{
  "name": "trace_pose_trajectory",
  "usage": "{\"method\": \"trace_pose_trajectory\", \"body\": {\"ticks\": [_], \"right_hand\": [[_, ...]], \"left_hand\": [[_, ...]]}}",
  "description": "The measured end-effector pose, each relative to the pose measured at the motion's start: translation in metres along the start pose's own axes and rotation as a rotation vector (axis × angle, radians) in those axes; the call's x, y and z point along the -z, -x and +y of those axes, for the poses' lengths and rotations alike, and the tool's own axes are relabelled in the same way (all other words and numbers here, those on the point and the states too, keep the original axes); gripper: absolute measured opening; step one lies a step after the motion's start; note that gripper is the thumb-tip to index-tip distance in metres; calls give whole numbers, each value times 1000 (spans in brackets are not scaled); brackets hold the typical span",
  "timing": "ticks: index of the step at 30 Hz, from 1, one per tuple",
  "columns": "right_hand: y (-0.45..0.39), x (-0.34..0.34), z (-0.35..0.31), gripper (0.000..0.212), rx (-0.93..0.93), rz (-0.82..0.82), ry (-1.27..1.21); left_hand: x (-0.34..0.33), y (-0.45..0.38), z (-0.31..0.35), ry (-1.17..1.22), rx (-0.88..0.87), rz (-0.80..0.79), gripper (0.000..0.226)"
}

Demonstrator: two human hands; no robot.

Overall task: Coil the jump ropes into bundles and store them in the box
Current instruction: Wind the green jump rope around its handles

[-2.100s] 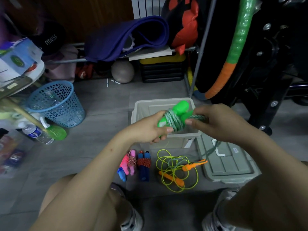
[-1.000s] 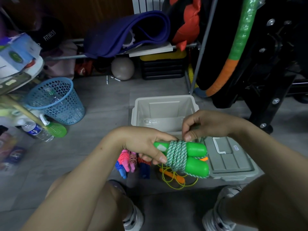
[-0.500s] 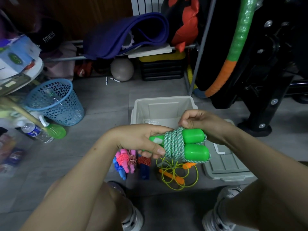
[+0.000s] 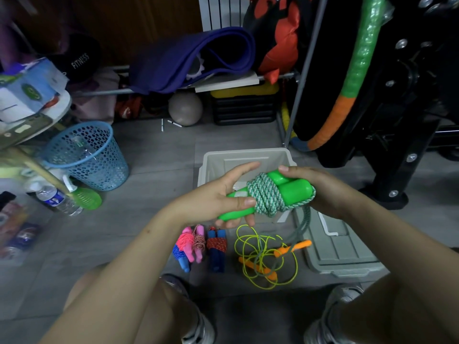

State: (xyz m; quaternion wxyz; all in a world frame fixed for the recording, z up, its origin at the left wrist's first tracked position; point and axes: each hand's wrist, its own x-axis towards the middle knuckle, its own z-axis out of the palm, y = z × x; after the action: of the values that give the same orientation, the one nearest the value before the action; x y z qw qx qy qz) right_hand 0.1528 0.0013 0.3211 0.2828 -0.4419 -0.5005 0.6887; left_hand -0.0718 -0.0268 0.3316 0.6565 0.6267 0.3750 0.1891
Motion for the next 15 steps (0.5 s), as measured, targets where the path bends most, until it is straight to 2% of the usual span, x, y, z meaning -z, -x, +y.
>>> {"method": "trace_pose_trajectory", "body": {"ticks": [2, 7, 10, 12, 15], "right_hand": [[-1, 0, 0, 76, -40, -14, 18], [-1, 3, 0, 64, -24, -108, -29], [1, 1, 2, 75, 38, -218, -93], [3, -4, 4, 85, 54, -247, -19], [4, -15, 11, 97, 108, -144, 173]], "left_hand": [[0, -1, -2, 5, -21, -24, 63], [1, -3, -3, 90, -27, 22, 58], [2, -4, 0, 171, -75, 127, 57], [3, -7, 0, 220, -83, 212, 56], [-1, -13, -2, 209, -89, 314, 55]]}}
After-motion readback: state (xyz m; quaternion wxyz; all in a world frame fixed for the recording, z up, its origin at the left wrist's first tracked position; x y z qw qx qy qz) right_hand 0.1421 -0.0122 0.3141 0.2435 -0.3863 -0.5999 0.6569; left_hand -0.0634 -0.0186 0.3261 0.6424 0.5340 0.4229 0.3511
